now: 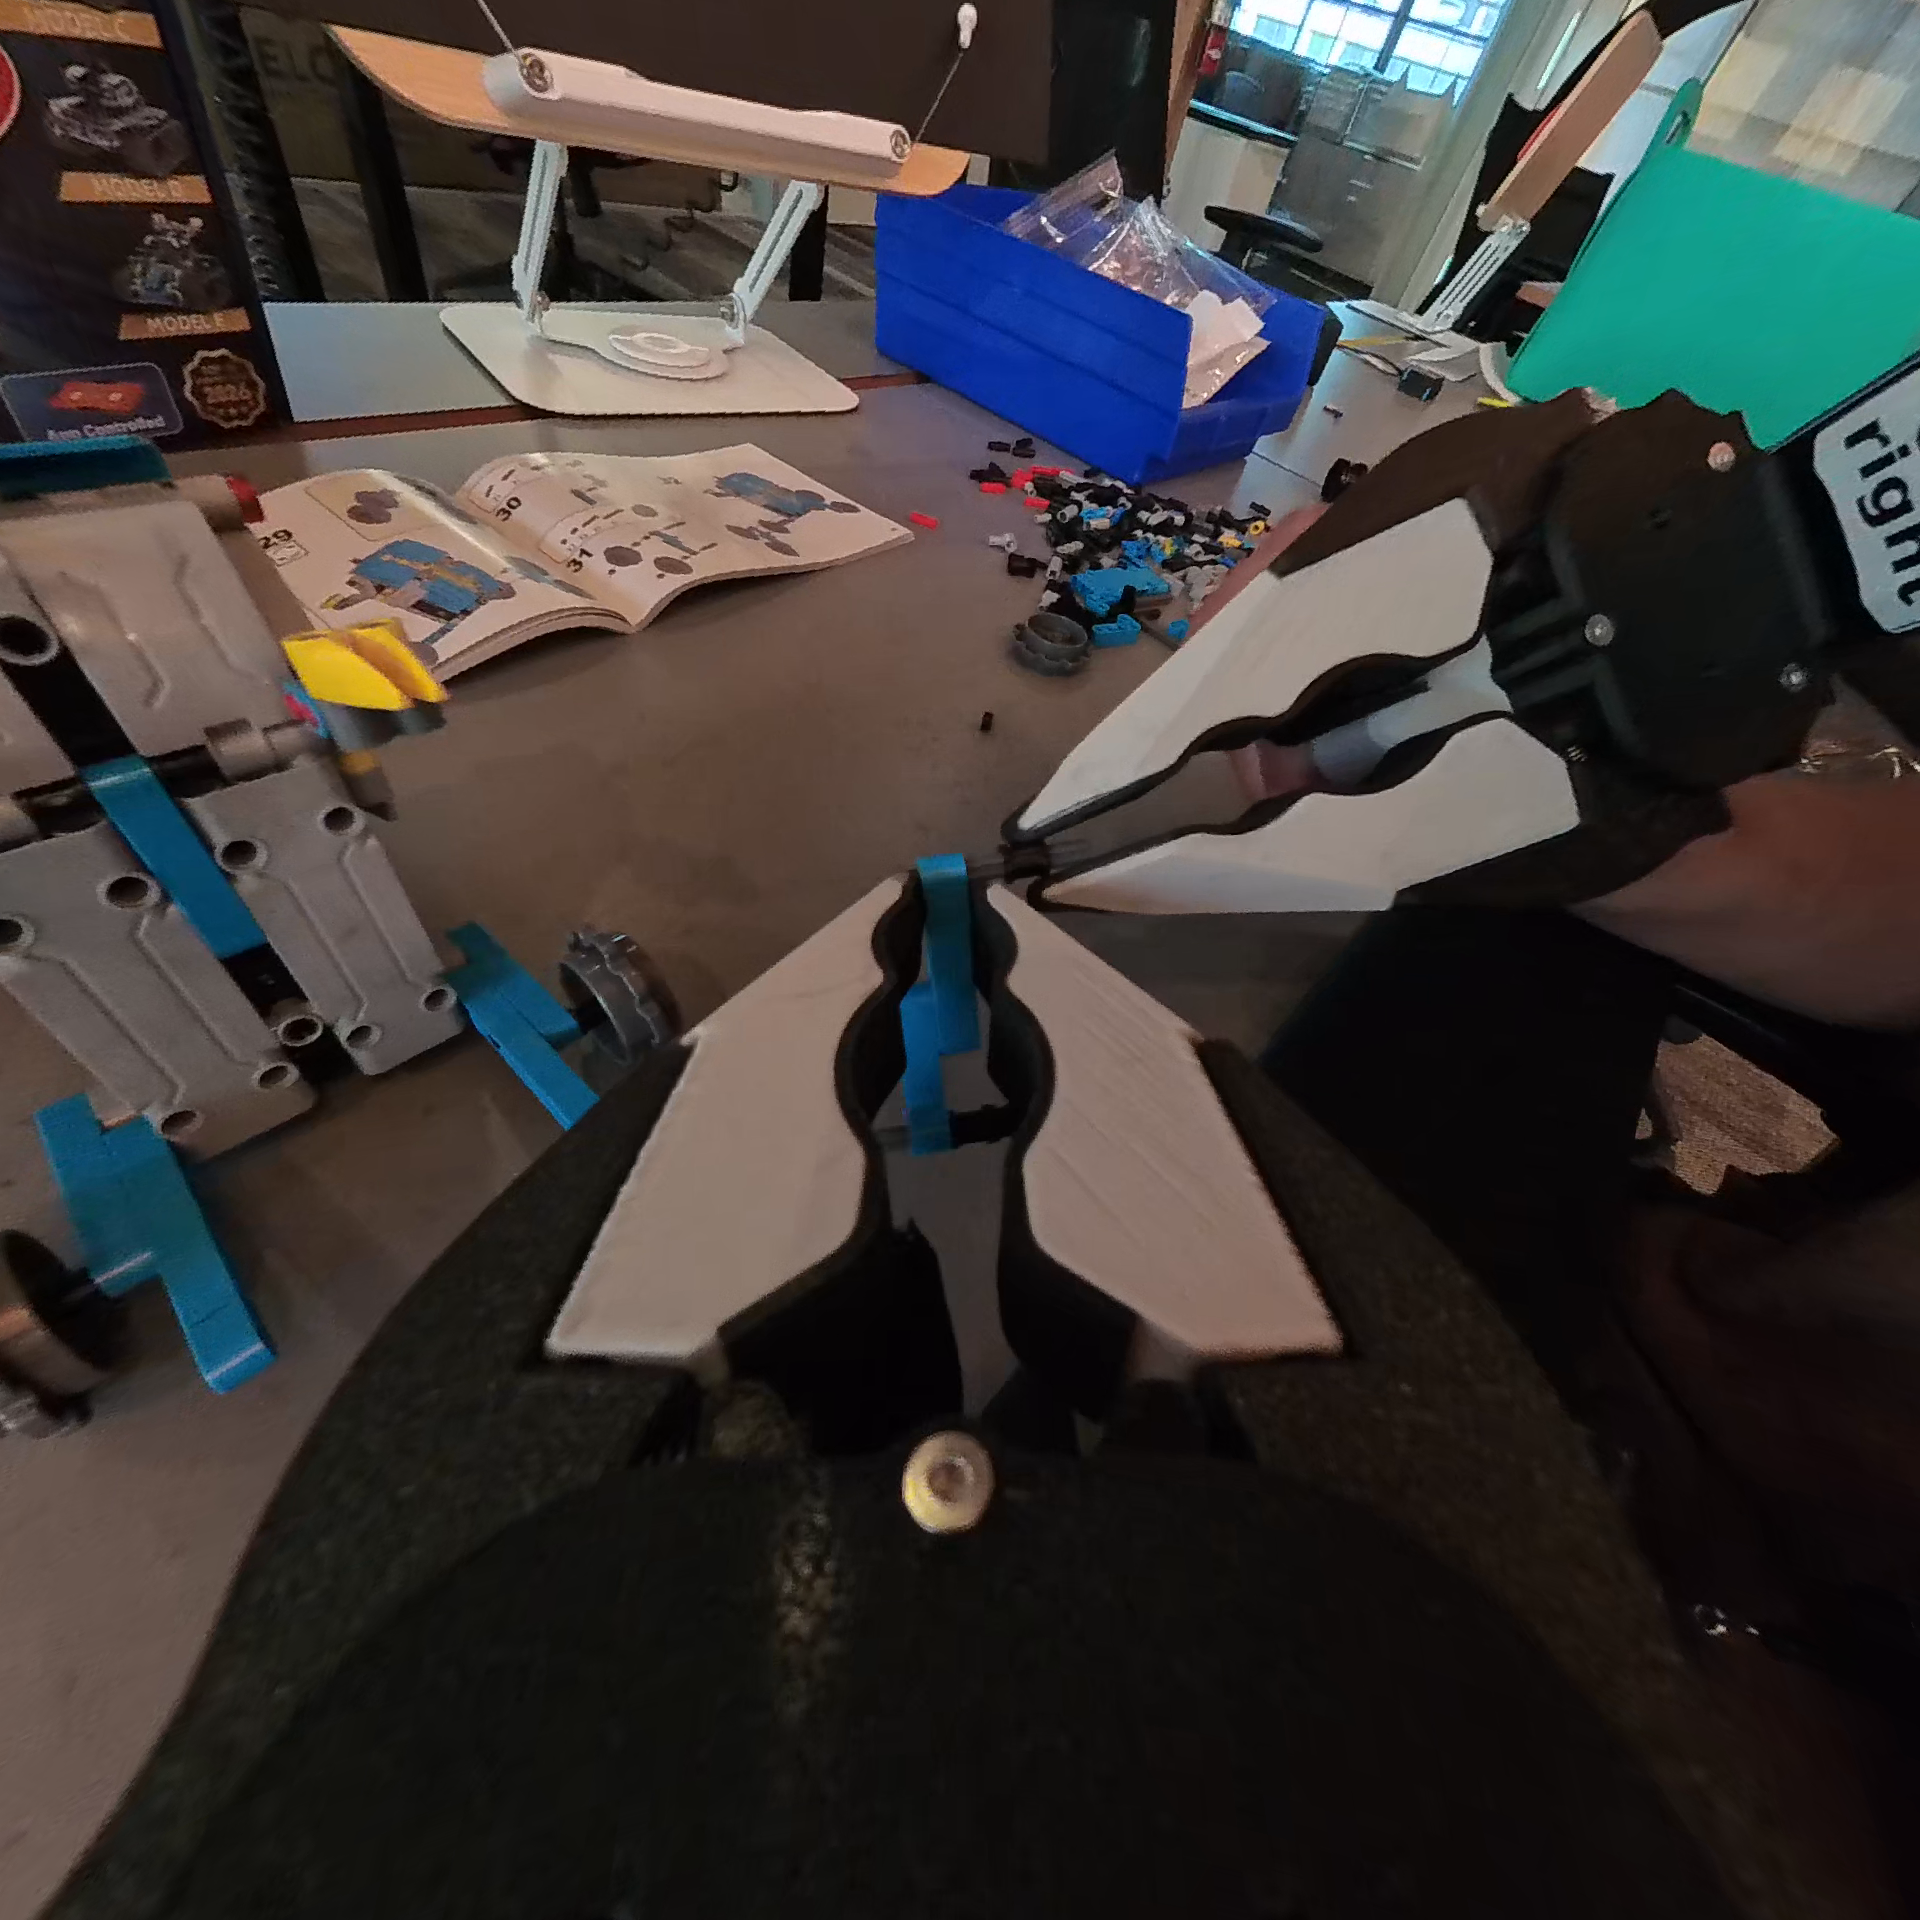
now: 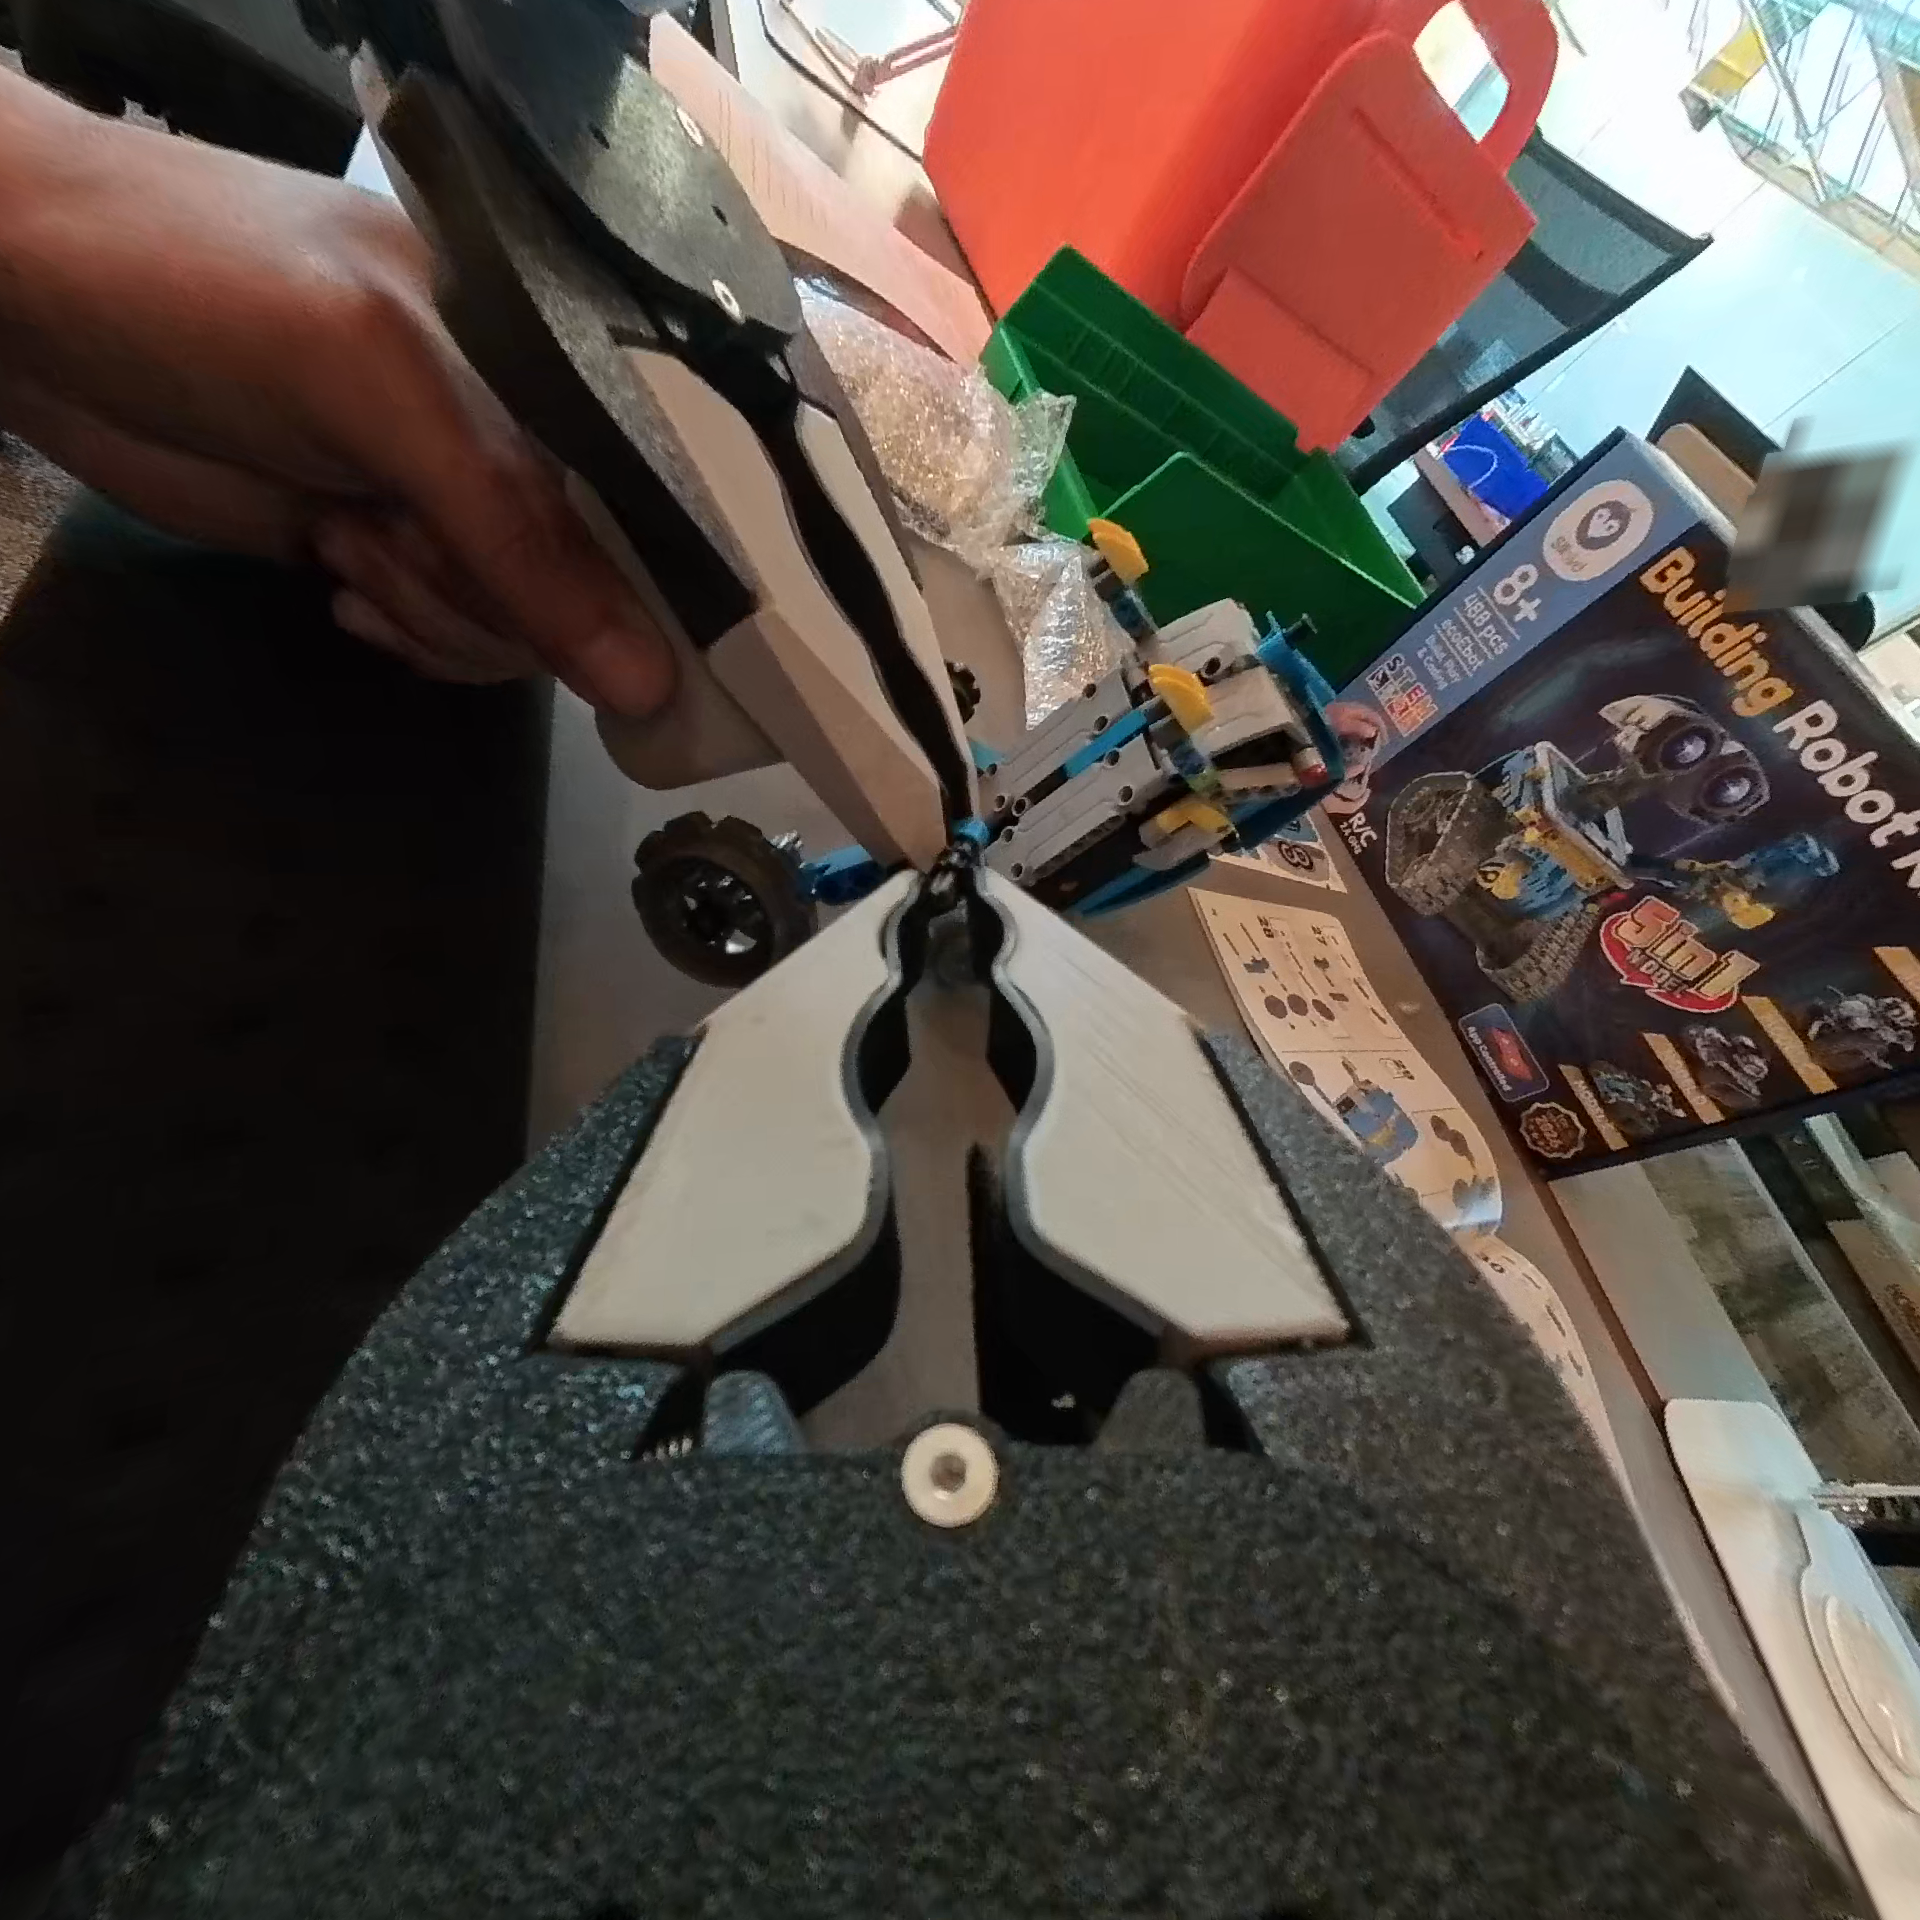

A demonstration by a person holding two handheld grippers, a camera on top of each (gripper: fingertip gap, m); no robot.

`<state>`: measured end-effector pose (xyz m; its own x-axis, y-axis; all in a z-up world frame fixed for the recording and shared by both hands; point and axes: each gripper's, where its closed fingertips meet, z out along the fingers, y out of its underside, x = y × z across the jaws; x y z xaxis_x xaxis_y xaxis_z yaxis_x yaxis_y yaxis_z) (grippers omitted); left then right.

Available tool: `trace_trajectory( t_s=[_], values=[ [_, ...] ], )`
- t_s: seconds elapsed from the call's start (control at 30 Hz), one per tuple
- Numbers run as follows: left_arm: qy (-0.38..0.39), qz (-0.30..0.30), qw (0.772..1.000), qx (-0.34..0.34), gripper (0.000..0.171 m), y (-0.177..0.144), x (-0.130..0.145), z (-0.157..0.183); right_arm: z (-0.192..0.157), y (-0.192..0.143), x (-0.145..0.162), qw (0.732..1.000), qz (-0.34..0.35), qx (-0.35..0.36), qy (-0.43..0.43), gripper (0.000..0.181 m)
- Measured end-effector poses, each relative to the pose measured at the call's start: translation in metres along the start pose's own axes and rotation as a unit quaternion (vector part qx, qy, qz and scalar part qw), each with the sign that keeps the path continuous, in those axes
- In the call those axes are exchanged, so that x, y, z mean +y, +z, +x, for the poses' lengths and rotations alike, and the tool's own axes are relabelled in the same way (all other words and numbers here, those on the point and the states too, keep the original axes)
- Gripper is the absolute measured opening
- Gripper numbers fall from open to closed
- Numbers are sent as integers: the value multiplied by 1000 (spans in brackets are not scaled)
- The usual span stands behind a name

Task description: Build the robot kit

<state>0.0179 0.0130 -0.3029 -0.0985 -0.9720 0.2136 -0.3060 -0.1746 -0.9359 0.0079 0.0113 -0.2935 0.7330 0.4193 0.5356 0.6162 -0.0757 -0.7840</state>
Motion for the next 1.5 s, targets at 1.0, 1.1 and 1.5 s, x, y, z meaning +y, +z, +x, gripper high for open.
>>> trace_trajectory(
  t_s=[1.0,1.1,1.5],
  values=[
    [197,-14,974,-108,16,-1,2,2,1,1,-1,948,52,-111,293,6],
    [173,-6,981,-87,18,-2,1,4,2,1,-2,924,69,-152,344,5],
    [-92,86,978,165,9,-30,-25,19,9,-16,-23,885,152,-211,385,5]
  ],
)
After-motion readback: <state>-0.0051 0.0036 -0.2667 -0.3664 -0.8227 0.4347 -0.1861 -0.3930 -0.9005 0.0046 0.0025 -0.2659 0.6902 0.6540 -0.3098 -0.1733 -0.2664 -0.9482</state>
